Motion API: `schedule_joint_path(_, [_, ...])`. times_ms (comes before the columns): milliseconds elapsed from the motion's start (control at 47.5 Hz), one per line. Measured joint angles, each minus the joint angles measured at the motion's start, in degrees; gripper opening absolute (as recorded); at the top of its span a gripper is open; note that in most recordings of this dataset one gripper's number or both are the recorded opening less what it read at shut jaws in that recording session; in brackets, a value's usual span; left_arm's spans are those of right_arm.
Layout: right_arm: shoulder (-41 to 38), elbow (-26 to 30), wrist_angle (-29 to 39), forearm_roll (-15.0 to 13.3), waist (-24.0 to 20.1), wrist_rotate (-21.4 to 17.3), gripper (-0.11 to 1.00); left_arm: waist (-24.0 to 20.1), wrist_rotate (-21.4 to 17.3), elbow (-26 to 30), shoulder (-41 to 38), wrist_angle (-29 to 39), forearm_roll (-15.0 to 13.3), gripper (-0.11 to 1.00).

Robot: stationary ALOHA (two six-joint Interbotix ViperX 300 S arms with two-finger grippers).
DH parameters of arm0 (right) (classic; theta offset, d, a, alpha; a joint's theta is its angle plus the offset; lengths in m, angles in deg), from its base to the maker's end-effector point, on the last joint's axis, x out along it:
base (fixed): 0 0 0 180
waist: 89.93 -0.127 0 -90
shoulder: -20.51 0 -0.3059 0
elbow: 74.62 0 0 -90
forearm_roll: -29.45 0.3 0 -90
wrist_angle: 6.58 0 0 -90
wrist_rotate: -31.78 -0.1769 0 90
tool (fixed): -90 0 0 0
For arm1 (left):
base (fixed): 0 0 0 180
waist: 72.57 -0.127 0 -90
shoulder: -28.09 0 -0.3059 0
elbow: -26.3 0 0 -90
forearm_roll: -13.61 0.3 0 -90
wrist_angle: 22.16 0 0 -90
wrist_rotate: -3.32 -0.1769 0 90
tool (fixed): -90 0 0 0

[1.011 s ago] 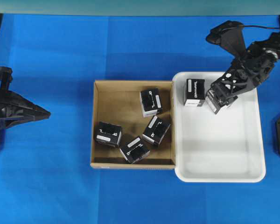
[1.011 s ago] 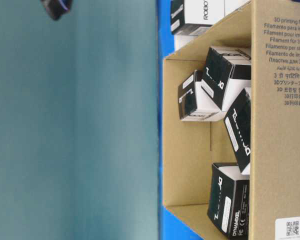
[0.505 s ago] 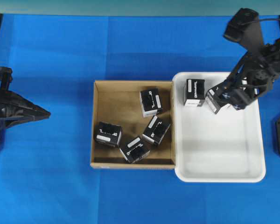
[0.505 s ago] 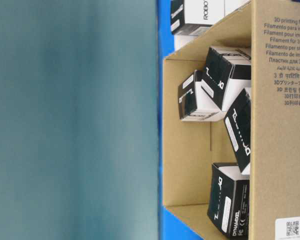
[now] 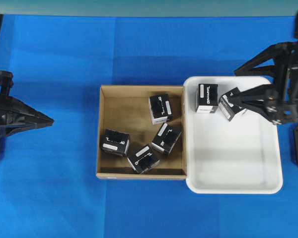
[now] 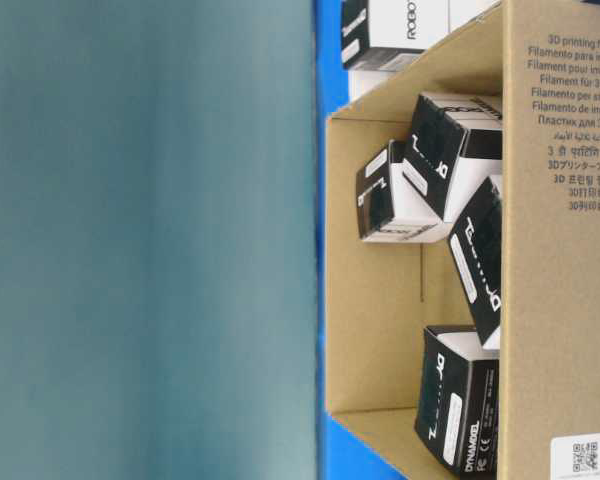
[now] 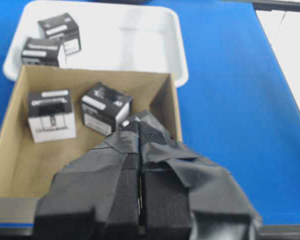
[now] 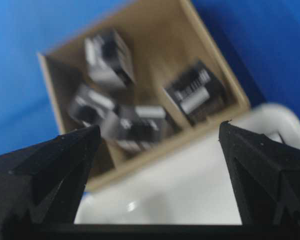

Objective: Pick a box that is randomly placed inside the cardboard box.

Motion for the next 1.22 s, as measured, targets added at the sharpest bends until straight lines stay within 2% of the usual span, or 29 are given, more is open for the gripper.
schedule_joint_path(337, [5.1, -2.5, -6.4, -5.1, -6.8, 0.2, 0.97, 0.0, 0.0, 0.0, 0.1, 0.0, 0.0, -0.07])
schedule_joint_path(463, [6.3, -3.1, -10.3, -7.5, -9.9, 2.1, 0.97, 0.0, 0.0, 0.0, 0.1, 0.0, 0.0, -0.07])
schedule_joint_path(674, [6.9, -3.9, -12.9, -7.7, -12.0, 5.0, 0.97, 0.0, 0.3, 0.0, 0.2, 0.0, 0.0, -0.07])
schedule_joint_path(926, [8.1, -7.2, -12.9, -7.8, -12.8, 4.8, 0.97, 0.0, 1.2, 0.0, 0.3, 0.0, 0.0, -0.07])
schedule_joint_path(1221, [14.6, -11.4, -12.3, -7.7, -12.8, 4.7, 0.96, 0.0, 1.2, 0.0, 1.1, -1.0, 0.1, -0.07])
